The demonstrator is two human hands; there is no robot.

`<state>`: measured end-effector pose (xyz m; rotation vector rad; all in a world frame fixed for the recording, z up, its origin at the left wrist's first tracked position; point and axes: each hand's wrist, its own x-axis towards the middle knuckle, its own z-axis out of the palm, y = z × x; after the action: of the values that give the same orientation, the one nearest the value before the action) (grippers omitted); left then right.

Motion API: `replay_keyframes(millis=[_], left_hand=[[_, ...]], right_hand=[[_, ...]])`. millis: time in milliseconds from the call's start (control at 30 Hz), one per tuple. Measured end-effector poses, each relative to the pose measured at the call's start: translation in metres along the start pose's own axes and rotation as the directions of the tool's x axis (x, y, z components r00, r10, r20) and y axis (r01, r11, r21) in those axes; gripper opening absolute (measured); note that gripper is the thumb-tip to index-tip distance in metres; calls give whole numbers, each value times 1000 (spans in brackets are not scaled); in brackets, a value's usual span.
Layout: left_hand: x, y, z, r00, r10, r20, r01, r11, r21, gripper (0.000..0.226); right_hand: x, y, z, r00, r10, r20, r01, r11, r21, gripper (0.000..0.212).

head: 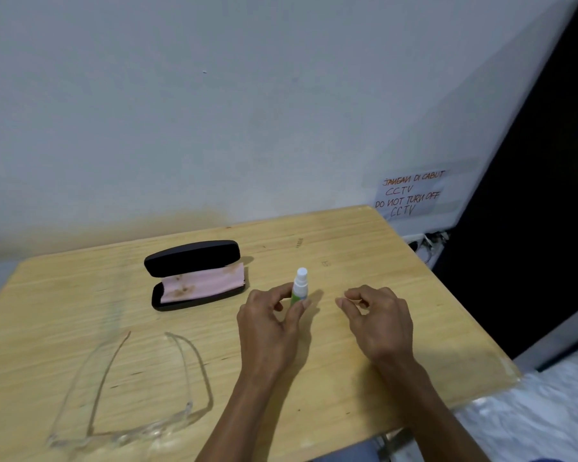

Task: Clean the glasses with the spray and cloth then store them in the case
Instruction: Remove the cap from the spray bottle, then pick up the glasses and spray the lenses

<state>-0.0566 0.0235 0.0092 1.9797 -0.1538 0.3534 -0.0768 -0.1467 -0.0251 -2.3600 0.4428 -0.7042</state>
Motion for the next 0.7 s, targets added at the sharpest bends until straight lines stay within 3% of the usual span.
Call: replay_keyframes(millis=[167, 267, 333, 467, 600, 700], left_hand=[[-2, 0, -1, 1000, -19, 11, 19, 1000, -5, 26], [-4, 5, -2, 998, -48, 28, 49, 999, -21, 24], [-6, 8, -2, 998, -52, 45, 53, 998, -22, 22], [-10, 11, -5, 999, -21, 40, 22, 1000, -13, 24], [-14, 14, -14, 998, -23, 63, 21, 1000, 21, 39], [-17, 13, -24, 994, -20, 108, 16, 999, 44, 31]], right_hand=[[-4, -9, -8, 997, -72, -34, 72, 997, -3, 19], [-9, -34, -21, 984, -135, -112, 154, 971, 182, 24], [-15, -55, -27, 984, -167, -68, 180, 939, 293, 35], [-23, -77, -23, 964, -259, -62, 266, 916, 300, 37], [-30, -76, -13, 969, -223, -108, 246, 917, 313, 34], [-33, -82, -11, 975, -203, -95, 224, 905, 362, 30]])
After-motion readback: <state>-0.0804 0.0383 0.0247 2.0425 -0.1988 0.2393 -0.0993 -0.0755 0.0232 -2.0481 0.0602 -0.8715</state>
